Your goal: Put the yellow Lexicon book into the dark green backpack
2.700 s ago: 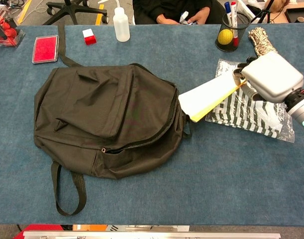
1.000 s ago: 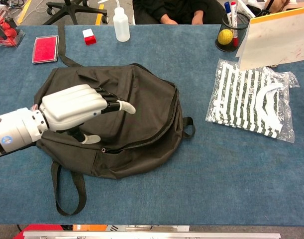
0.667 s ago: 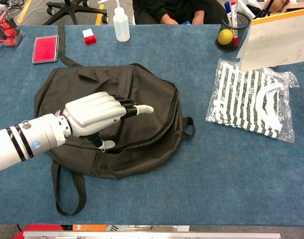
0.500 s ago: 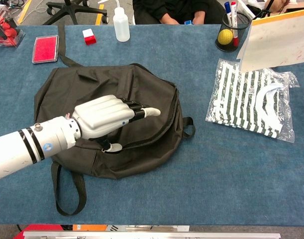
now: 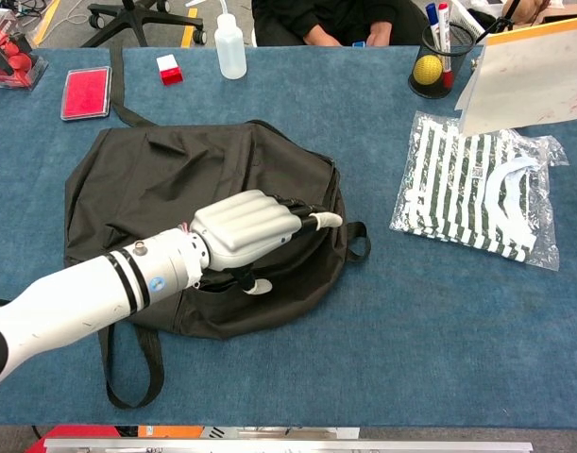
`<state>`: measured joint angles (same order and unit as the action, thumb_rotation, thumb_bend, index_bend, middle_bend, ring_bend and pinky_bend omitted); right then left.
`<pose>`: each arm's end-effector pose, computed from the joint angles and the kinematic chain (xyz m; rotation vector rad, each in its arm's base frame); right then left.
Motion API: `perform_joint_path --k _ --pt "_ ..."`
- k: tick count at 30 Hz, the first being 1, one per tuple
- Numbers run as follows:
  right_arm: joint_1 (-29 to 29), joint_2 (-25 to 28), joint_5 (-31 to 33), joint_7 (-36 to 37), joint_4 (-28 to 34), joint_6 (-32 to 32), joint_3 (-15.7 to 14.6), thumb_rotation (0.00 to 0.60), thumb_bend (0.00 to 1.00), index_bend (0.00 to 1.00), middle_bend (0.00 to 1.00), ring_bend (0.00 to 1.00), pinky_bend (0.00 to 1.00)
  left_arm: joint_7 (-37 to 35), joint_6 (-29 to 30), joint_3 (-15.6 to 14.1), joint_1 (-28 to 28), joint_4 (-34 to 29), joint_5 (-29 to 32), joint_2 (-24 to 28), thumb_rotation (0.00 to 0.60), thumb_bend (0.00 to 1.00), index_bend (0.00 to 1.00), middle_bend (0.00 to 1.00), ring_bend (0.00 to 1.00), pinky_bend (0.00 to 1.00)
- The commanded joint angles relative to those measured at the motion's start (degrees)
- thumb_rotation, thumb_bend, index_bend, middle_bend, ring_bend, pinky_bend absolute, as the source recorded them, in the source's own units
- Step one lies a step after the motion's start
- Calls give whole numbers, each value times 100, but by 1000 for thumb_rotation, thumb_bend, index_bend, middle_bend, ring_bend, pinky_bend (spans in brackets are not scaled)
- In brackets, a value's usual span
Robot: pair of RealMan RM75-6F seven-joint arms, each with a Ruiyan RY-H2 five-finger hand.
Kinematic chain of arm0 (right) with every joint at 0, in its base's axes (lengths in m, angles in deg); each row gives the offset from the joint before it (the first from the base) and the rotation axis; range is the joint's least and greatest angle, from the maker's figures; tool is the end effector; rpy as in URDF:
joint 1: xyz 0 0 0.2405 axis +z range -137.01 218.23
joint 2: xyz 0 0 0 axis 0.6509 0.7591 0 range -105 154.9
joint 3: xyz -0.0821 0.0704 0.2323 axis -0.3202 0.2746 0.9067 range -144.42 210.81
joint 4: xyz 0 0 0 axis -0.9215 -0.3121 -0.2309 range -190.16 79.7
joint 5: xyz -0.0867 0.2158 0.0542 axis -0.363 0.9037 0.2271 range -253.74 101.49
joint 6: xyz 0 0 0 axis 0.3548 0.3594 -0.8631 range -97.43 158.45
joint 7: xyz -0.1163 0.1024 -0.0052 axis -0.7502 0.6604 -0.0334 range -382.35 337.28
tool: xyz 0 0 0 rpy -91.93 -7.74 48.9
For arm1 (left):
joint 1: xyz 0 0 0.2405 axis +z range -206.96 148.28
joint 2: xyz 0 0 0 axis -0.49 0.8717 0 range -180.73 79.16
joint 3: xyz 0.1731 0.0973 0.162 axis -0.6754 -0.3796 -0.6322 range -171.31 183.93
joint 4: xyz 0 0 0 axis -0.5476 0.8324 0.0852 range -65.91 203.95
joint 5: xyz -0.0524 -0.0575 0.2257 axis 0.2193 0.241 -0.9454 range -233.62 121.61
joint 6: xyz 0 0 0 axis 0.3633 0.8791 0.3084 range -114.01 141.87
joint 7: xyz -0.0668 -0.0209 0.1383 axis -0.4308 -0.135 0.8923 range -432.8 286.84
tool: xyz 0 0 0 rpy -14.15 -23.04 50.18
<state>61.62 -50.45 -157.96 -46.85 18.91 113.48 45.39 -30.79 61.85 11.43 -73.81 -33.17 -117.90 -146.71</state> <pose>-0.2905 -0.3258 0.1303 1.4101 -0.3001 0.7330 -0.0509 0.2350 -0.1180 -2.3724 -0.8466 -0.8796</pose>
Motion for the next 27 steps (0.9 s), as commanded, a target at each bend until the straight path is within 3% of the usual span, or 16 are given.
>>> perform_joint_path --k 1,12,19,22,27 --pt "-4 4 11 6 -7 1 0 600 538 723 596 507 649 107 142 61 -125 132 197 -172 600 193 0 77 117 208" --pt "-24 10 23 52 -22 39 -5 600 539 726 597 508 649 254 438 135 -381 388 949 -468 600 188 0 63 115 208" --pt "-20 -6 9 61 -14 47 -20 600 539 730 596 508 649 475 858 51 -449 589 1028 -725 600 189 0 79 142 219" --pt "-25 3 -1 59 8 73 -16 600 539 730 596 508 649 453 985 91 -442 676 1140 -813 600 189 7 102 177 287" --pt "-44 27 5 113 26 104 -6 600 539 733 597 509 649 326 1180 169 -392 810 1242 -851 600 261 118 202 313 490"
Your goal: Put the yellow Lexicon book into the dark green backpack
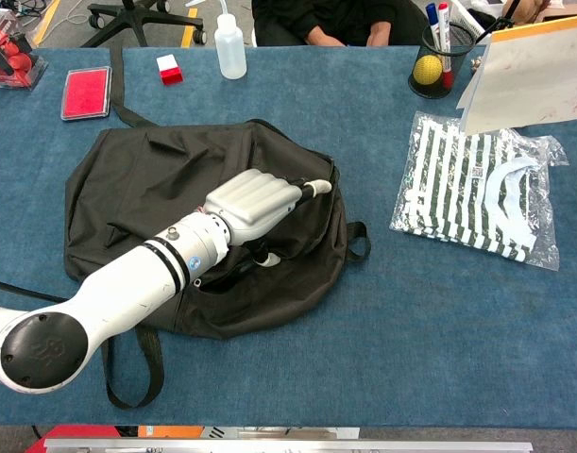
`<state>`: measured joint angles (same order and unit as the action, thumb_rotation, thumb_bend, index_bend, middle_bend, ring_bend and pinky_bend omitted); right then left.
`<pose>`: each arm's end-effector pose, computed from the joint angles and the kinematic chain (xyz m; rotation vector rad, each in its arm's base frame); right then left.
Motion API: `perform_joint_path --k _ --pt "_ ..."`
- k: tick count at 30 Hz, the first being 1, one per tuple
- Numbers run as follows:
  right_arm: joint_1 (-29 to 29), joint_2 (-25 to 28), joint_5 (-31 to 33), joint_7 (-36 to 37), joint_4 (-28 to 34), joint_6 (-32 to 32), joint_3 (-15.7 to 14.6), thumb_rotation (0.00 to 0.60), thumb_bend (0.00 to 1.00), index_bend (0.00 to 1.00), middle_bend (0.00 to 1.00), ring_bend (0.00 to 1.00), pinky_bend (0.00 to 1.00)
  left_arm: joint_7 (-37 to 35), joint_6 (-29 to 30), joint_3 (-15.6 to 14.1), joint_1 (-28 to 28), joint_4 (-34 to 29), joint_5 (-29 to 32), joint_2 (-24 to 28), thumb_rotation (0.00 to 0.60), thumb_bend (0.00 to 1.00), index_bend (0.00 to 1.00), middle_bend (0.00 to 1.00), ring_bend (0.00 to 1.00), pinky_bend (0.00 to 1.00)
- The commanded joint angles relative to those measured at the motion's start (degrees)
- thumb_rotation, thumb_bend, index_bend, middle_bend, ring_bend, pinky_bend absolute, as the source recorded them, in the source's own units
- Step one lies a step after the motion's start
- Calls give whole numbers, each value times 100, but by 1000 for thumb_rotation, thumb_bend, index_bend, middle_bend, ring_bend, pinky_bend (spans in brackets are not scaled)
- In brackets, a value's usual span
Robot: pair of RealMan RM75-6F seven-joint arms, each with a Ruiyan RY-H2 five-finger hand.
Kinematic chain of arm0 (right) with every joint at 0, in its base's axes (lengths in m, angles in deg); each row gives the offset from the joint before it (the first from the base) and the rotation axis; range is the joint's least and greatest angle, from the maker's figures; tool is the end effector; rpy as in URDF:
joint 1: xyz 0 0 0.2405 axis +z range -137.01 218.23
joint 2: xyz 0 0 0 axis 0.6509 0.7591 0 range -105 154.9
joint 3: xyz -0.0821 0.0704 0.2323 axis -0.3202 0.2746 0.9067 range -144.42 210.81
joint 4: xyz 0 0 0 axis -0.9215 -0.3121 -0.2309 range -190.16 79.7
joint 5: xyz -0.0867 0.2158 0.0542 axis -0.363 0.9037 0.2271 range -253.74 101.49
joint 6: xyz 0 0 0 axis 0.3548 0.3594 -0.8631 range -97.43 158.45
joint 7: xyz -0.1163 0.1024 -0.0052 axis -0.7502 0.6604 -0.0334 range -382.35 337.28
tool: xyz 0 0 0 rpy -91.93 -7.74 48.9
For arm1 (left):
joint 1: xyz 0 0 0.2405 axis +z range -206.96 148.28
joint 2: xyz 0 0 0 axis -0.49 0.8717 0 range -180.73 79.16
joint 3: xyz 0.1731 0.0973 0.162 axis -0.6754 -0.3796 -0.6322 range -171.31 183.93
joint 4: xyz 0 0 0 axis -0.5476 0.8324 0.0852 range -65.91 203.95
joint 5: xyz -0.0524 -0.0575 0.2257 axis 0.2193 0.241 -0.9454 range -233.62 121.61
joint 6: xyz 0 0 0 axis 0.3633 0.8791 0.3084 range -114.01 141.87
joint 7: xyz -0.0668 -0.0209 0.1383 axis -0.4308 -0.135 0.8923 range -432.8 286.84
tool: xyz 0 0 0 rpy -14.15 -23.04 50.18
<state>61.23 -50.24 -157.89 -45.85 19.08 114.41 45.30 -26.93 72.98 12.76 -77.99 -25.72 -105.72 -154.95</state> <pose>-0.2918 -0.3229 0.1333 1.3960 -0.3081 0.7489 -0.0489 0.2633 -0.1383 -2.1498 -0.9200 -0.8223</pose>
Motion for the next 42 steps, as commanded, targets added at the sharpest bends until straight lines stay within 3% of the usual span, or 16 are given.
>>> perform_joint_path --k 1,12,16,27,37,42 --pt "-6 7 -5 20 16 18 5 600 539 734 597 509 649 -100 93 56 37 96 41 -38 600 273 152 230 350 531" --pt "-10 55 -30 57 165 44 10 600 537 742 601 513 649 -655 348 226 224 269 -173 191 600 320 513 590 696 899" --pt "-4 98 7 147 350 -27 14 600 537 750 606 518 651 -1072 421 375 361 157 -289 490 600 320 584 668 741 945" --pt "118 412 433 622 1479 -612 153 600 538 777 629 544 676 -2474 583 550 895 -619 -996 1695 600 323 595 679 743 947" --pt "386 553 1441 1138 2453 -1472 446 600 539 791 642 563 690 -2732 615 378 1060 -781 -1257 1825 600 323 580 669 730 941" --pt "541 620 2325 1469 2967 -2020 641 600 539 794 648 574 699 -2721 666 373 1074 -862 -1323 1773 600 323 575 664 727 939"
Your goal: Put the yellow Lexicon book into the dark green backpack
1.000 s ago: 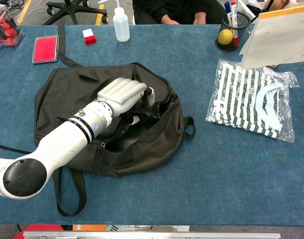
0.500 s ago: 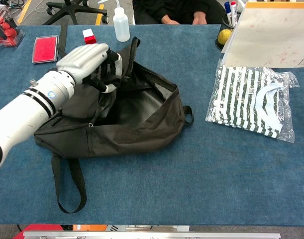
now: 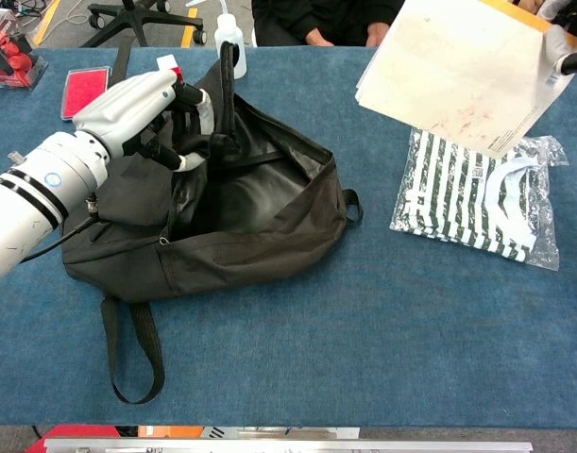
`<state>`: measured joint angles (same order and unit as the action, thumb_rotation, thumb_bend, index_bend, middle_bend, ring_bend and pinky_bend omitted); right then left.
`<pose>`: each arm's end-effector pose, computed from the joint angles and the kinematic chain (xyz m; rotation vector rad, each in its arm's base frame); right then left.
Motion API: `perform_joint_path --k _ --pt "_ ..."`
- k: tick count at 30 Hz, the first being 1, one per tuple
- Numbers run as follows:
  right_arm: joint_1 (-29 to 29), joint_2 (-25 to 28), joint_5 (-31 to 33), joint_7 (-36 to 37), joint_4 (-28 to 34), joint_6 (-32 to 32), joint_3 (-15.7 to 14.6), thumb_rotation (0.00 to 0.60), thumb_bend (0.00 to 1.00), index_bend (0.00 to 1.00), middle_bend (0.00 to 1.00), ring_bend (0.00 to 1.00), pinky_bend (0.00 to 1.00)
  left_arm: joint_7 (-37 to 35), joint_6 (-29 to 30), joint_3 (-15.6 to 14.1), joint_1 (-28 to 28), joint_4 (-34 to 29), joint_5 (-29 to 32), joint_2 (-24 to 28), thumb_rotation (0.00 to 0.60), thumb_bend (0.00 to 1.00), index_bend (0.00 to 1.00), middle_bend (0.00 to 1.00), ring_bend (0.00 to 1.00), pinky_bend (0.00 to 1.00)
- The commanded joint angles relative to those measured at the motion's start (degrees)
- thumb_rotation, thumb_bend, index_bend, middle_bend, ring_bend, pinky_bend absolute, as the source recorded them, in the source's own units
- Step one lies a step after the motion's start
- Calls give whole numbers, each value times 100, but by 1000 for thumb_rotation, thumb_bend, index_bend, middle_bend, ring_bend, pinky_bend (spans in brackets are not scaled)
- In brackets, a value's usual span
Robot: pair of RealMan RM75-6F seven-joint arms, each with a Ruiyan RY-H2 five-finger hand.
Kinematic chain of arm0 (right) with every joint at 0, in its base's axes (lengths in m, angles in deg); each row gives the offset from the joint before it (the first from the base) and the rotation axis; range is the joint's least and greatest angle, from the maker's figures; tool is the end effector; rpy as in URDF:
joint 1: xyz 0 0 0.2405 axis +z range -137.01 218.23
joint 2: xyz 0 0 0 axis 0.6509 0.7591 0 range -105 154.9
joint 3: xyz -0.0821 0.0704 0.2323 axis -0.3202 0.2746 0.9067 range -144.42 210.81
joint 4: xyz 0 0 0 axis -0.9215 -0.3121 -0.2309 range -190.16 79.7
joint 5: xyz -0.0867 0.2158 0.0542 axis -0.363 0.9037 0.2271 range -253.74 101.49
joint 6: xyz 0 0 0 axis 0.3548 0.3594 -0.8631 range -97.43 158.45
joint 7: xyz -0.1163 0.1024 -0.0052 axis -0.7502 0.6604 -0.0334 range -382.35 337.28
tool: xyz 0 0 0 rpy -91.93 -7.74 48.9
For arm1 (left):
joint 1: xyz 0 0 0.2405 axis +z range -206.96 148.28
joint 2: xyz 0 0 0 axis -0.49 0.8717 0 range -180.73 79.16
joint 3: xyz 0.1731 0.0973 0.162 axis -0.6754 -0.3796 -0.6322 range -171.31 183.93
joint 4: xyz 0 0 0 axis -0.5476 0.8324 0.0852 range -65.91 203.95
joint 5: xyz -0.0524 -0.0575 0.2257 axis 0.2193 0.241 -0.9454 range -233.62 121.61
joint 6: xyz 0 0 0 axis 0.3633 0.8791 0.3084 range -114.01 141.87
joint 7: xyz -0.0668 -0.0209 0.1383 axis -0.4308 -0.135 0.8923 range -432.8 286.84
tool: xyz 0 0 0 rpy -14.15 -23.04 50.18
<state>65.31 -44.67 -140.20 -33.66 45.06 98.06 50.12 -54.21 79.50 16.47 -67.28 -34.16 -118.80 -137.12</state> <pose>-0.2171 -0.3331 0.0948 1.3925 -1.0415 1.0416 -0.1015 0.3051 -0.0255 -1.7408 -1.1658 -1.1630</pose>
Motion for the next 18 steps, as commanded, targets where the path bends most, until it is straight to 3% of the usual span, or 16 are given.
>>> perform_joint_path --k 1,5,10,18 --pt "165 100 742 299 479 -507 185 600 539 795 649 574 700 12 23 6 4 -36 -24 -9 600 323 575 664 727 938" --pt "356 301 1941 677 1017 -1105 425 600 539 797 649 575 701 38 83 57 10 -114 -37 0 600 323 571 659 725 932" --pt "744 491 3254 786 1318 -1676 507 600 540 797 650 580 705 73 138 84 30 -196 -34 39 600 323 567 645 718 916" --pt "1503 458 5221 1105 1229 -2272 508 600 540 799 650 580 706 100 211 55 77 -334 -121 85 600 323 564 645 716 912"
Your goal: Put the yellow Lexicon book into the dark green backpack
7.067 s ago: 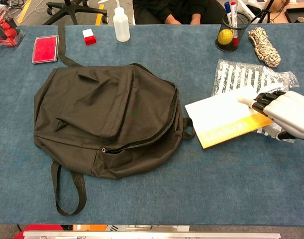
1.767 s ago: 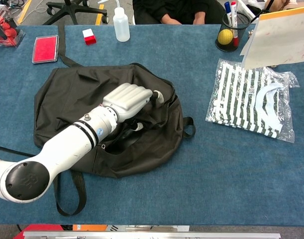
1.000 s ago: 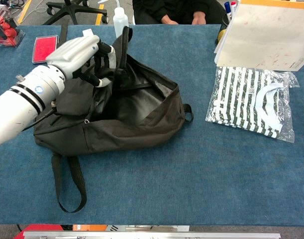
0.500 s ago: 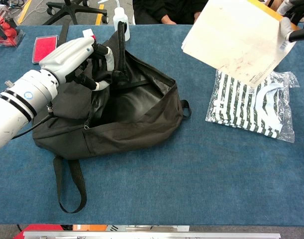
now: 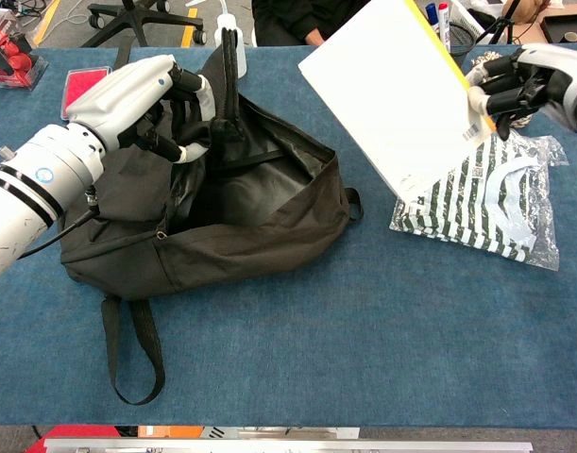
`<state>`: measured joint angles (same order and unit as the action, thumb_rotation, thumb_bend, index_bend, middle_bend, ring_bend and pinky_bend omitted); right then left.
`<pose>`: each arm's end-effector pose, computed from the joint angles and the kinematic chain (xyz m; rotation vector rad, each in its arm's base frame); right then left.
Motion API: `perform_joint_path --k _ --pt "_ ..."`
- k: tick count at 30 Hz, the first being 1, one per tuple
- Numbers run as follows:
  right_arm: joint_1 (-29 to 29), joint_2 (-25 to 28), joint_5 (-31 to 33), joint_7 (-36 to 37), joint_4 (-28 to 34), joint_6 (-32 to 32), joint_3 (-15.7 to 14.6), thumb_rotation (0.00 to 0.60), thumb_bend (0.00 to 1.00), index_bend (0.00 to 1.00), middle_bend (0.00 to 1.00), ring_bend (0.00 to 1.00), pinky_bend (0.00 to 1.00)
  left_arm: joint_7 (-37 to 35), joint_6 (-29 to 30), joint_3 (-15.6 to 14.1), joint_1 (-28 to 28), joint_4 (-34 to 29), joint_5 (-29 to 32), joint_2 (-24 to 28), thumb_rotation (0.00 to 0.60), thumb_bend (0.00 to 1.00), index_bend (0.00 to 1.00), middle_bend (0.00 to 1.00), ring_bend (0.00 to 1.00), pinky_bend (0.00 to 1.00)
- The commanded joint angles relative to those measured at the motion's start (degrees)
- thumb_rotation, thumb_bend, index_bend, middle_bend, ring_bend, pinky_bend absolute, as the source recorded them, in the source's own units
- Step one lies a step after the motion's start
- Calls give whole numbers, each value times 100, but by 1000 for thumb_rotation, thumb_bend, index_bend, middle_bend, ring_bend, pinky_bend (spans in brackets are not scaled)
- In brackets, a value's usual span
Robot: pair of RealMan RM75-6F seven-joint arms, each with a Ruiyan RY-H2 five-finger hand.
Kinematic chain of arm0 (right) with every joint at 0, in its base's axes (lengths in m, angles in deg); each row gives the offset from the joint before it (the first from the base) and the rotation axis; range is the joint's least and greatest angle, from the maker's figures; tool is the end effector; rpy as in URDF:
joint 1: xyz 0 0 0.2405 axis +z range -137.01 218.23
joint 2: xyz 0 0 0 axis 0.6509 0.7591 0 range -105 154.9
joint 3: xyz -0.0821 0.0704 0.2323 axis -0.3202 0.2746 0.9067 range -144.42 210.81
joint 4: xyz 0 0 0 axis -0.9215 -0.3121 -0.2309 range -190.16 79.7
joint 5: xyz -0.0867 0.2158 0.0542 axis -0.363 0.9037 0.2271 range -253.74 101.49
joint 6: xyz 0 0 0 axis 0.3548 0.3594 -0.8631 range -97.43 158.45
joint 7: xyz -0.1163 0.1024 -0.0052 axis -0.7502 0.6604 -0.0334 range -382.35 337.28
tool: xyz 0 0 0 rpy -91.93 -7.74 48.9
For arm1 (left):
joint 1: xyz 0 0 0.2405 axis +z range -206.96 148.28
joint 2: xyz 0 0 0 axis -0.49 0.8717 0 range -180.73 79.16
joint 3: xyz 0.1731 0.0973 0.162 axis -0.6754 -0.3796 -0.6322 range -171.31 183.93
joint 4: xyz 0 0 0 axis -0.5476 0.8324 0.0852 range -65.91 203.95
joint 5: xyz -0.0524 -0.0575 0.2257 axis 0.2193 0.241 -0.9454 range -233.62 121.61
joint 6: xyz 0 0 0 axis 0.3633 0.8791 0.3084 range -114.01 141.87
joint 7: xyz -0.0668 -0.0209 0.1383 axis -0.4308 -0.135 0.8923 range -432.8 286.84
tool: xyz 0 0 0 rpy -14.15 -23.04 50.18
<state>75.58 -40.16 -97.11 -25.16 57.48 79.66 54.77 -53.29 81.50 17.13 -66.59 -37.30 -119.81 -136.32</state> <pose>-0.1794 -0.3329 0.0491 1.1003 -1.9352 0.9522 -0.0911 0.2996 -0.0146 -1.7180 -1.1546 -1.2113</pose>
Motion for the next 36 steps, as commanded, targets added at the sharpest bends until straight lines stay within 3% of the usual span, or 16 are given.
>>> perform_joint_path --k 1,8,20,26,36 --pt "561 -12 1103 310 -64 -511 54 600 540 800 650 580 706 10 18 -18 13 -31 -33 3 600 323 564 645 716 912" --pt "1219 -271 2200 453 -473 -899 -116 600 540 803 652 583 705 92 58 -9 16 -116 -48 -2 600 323 562 644 714 909" --pt "1941 -940 3197 169 -1226 -761 -687 600 540 803 652 584 706 154 109 14 26 -169 -53 -14 600 323 560 644 711 905" --pt "2150 -1196 3540 80 -1490 -837 -701 600 540 803 652 584 706 179 111 -41 45 -226 -132 12 600 323 560 643 710 904" --pt "2394 -1343 4085 124 -1670 -1100 -404 600 543 805 652 584 706 311 189 -216 126 -409 -397 97 600 323 554 641 704 901"
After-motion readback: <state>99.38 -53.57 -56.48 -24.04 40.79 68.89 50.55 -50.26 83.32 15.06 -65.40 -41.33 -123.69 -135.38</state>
